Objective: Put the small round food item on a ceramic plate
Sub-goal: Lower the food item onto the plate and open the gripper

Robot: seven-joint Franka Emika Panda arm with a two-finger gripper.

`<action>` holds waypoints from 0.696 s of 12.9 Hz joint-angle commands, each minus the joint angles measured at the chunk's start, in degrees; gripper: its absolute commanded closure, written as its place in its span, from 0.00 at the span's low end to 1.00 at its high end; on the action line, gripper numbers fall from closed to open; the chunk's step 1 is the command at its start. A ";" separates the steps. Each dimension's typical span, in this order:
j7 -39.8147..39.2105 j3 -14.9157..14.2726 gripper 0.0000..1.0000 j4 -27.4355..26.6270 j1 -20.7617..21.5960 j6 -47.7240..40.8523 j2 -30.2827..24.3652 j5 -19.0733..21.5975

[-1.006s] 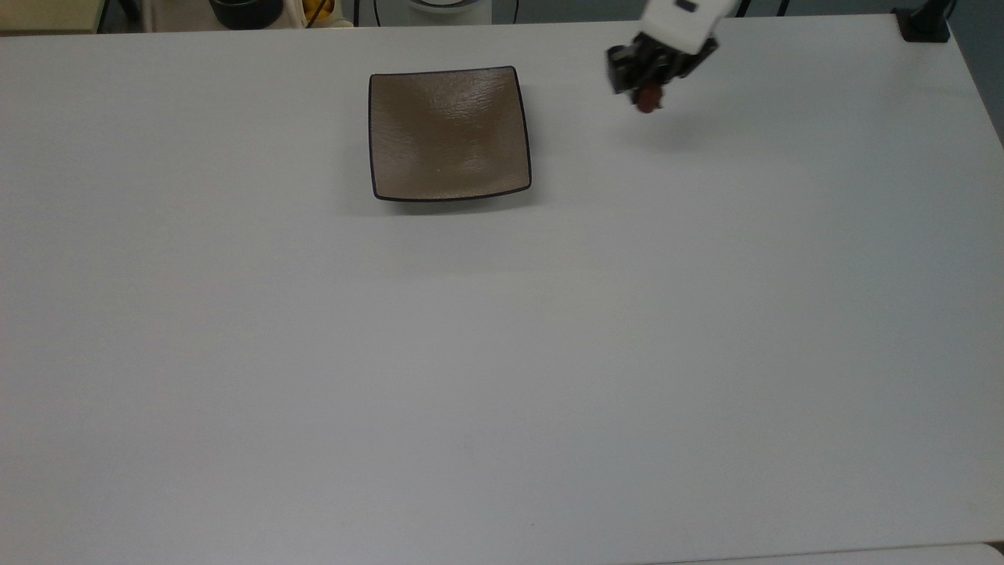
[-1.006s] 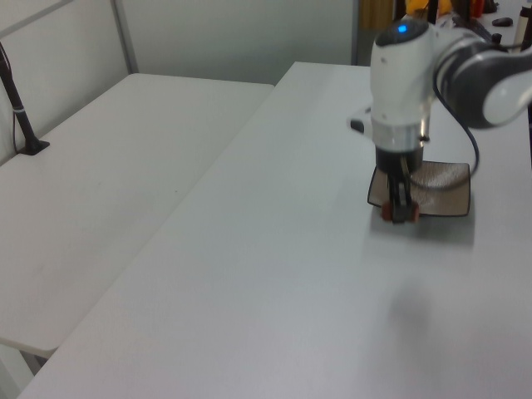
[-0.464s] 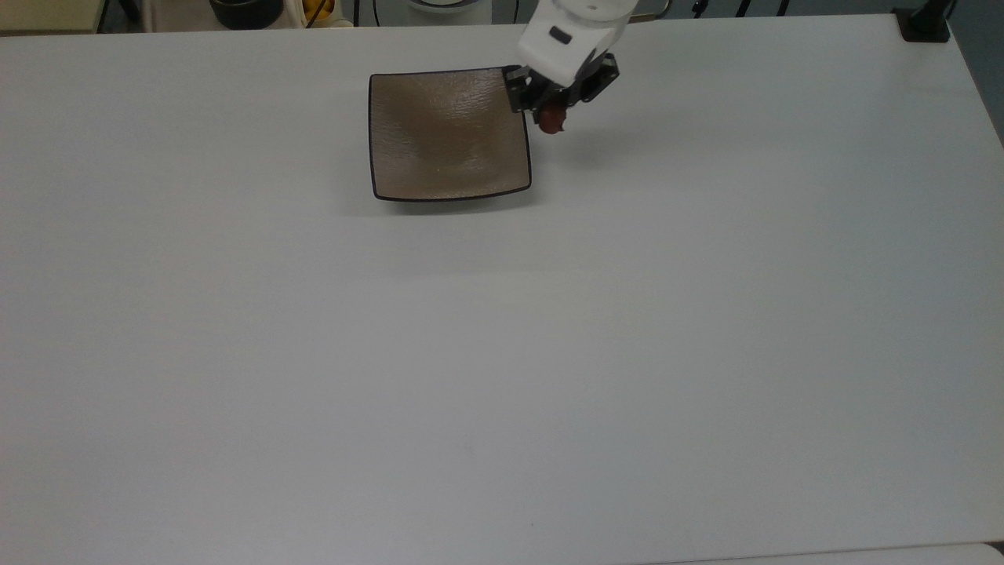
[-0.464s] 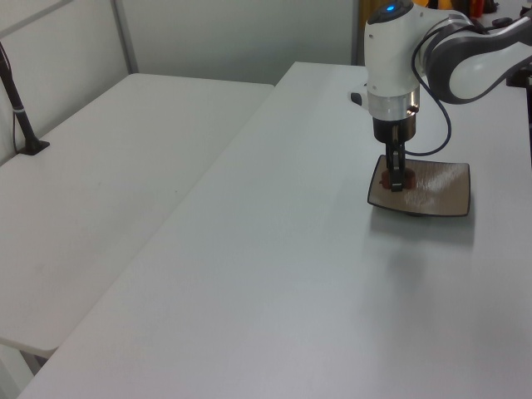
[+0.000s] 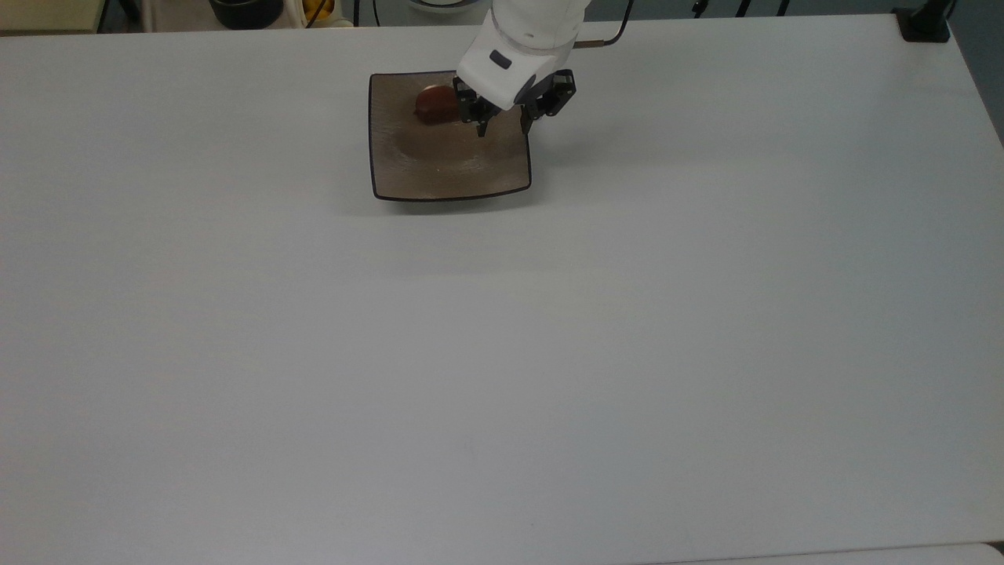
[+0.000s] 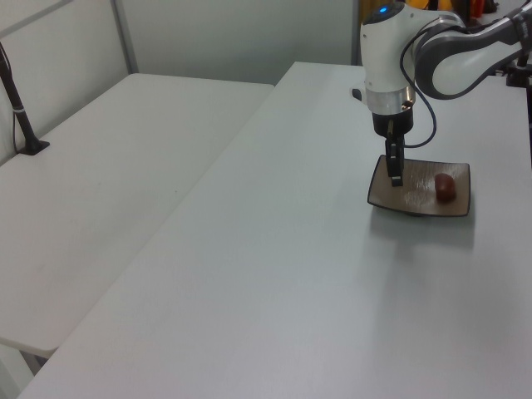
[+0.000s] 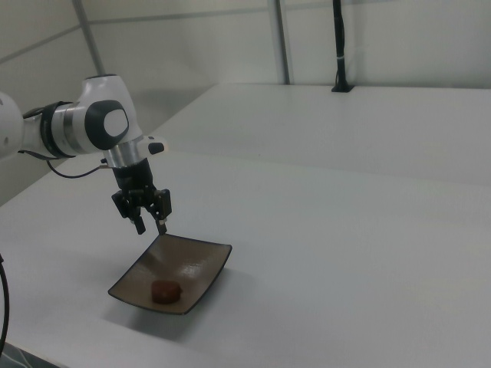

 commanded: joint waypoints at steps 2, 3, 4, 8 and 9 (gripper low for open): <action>0.14 -0.10 0.00 -0.04 0.26 -1.65 -1.93 -0.43; 0.40 -0.10 0.00 0.05 0.17 -1.84 -2.81 0.35; 1.19 -0.19 0.00 0.05 0.17 -2.62 -3.77 2.01; 0.59 -5.01 0.00 0.14 -0.10 -4.38 -8.52 4.67; -0.55 -8.16 0.00 0.40 0.34 -4.47 -9.92 5.28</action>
